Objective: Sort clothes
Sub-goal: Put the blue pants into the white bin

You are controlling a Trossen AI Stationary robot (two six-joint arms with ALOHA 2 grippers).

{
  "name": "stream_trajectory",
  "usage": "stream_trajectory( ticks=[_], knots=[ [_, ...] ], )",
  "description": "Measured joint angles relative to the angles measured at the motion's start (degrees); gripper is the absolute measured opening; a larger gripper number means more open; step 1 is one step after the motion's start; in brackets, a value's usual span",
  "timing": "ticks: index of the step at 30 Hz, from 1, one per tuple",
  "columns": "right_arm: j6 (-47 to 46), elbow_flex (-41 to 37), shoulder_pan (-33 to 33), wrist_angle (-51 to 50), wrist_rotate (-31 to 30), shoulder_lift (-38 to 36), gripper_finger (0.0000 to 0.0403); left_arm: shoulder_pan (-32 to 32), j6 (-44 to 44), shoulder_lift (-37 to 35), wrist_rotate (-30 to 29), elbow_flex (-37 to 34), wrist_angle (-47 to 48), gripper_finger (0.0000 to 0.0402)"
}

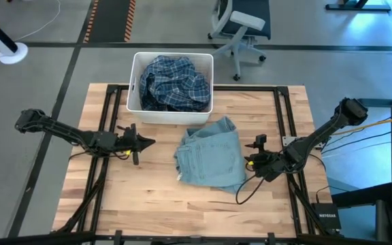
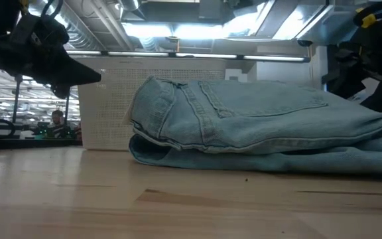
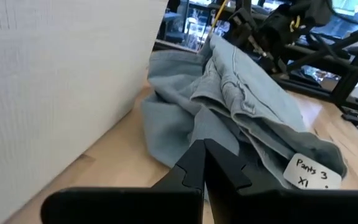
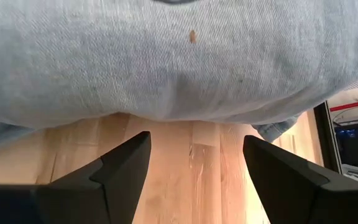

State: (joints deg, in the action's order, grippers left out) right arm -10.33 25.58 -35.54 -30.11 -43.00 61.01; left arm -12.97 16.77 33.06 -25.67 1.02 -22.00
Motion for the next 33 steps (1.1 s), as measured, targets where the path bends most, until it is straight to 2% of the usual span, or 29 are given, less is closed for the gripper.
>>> stream_trajectory(
  ticks=[8,13,18,21,24,28,33],
  knots=[
    [-2.71,-2.32,-0.05,1.57,0.09,0.09,0.0275,-0.07,1.27,0.07,1.29,0.0,0.7,0.0],
    [-3.17,-7.48,-0.05,10.72,0.13,0.09,0.0275,-0.07,2.8,0.11,1.98,0.0,0.68,0.0],
    [-2.07,-9.15,-0.07,15.73,1.11,0.1,0.0275,-0.11,7.17,0.72,9.1,0.0,-0.23,0.0],
    [-1.22,-9.16,-0.07,16.0,0.09,0.09,0.0275,-0.77,11.09,1.74,10.08,0.0,-0.34,0.0],
    [-1.09,-9.16,-0.07,16.29,-1.83,0.09,0.0275,-2.69,11.39,4.08,10.05,0.0,-3.61,0.0],
    [-0.95,-9.18,-0.07,17.5,-5.89,0.09,0.0275,-5.48,8.11,9.06,9.68,0.55,-14.16,0.0],
    [-0.93,-9.18,-0.07,18.67,-9.06,0.29,0.0275,-7.68,6.15,16.76,8.64,6.17,-12.59,0.0]
  ],
)
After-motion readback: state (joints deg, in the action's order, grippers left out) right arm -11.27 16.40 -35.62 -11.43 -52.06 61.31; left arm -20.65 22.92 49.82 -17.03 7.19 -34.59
